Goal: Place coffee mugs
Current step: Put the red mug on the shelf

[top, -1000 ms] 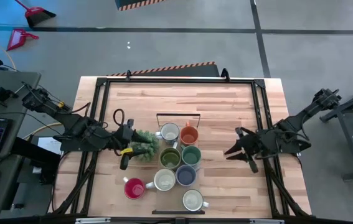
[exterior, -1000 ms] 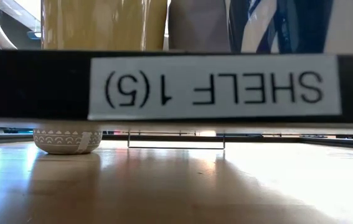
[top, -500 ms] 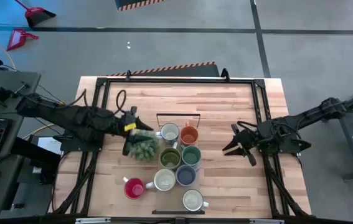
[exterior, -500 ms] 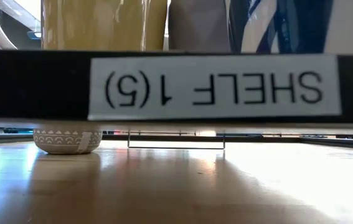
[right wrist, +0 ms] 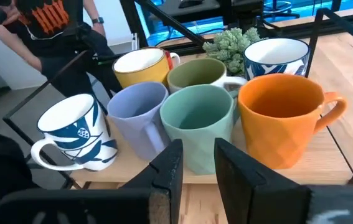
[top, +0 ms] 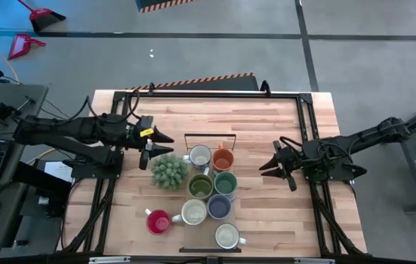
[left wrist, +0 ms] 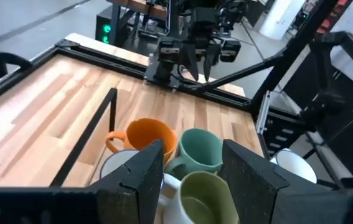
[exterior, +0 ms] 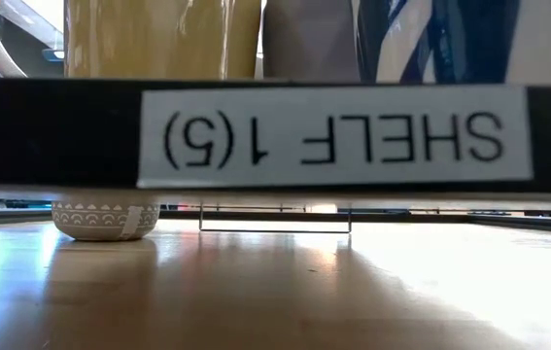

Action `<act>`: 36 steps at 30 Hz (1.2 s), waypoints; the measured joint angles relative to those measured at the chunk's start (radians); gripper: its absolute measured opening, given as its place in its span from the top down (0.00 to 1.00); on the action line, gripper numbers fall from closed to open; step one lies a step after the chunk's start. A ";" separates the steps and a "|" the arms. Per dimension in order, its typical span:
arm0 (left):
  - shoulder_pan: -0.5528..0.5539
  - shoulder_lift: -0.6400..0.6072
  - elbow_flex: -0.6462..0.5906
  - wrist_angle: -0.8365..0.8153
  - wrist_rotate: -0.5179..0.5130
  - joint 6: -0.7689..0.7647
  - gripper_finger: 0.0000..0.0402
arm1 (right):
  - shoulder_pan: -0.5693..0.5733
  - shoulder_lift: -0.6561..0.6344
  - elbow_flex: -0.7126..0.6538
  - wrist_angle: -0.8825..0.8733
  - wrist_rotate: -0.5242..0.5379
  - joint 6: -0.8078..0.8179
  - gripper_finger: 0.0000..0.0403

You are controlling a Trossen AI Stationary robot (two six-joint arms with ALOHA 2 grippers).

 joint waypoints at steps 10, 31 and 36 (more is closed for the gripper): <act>-0.002 -0.006 0.014 -0.316 0.131 -0.201 0.62 | 0.000 0.000 0.000 -0.001 0.053 0.047 0.82; -0.344 0.214 0.048 -0.528 0.163 -0.669 0.62 | 0.000 0.001 0.001 -0.042 0.133 0.071 0.82; -0.424 0.341 0.048 -0.521 0.159 -0.764 0.62 | 0.000 0.001 0.001 -0.050 0.132 0.071 0.82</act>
